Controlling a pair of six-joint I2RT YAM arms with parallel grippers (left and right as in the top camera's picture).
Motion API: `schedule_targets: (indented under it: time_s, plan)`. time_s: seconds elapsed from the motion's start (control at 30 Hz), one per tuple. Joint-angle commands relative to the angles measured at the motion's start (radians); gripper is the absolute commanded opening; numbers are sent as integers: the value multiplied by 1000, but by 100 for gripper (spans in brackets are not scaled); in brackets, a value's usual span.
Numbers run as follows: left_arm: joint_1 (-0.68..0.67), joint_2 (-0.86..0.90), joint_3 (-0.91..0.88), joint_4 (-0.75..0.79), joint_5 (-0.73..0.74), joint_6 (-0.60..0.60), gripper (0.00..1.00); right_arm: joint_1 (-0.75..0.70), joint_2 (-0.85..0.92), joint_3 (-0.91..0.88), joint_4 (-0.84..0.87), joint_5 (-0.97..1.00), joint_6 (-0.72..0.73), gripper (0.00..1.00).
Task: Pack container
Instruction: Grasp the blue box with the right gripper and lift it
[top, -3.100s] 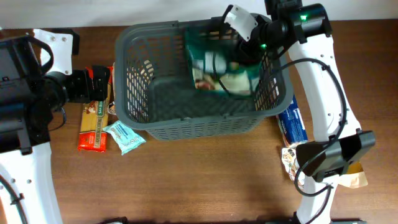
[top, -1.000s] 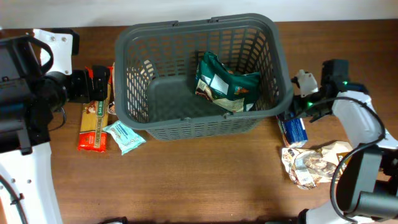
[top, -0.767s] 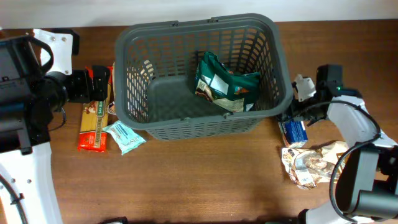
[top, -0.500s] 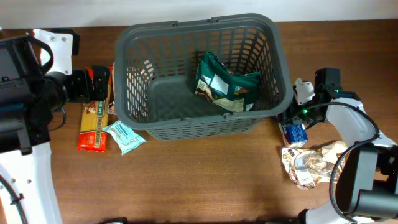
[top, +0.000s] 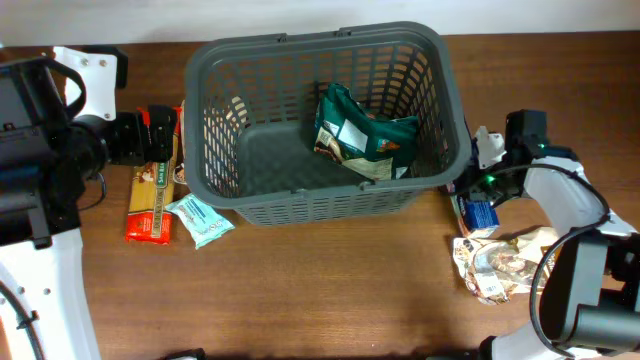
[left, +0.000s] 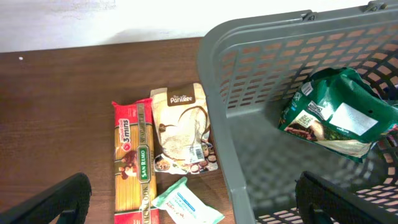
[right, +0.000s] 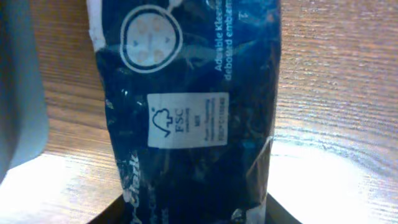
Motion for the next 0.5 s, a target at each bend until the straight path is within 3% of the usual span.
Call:
schedule_targets:
  time_s: [0.0,0.27,0.47]
  plan:
    - [5,-11,15,-1,15,-8,99,-33,-37,83,-24,-56,41,38]
    - [5,-11,15,-1,15,-8,99,-155,-37,281,-125,-150,135,37]
    - [5,-11,15,-1,15,-8,99,-227,-38,569,-253,-349,187,37]
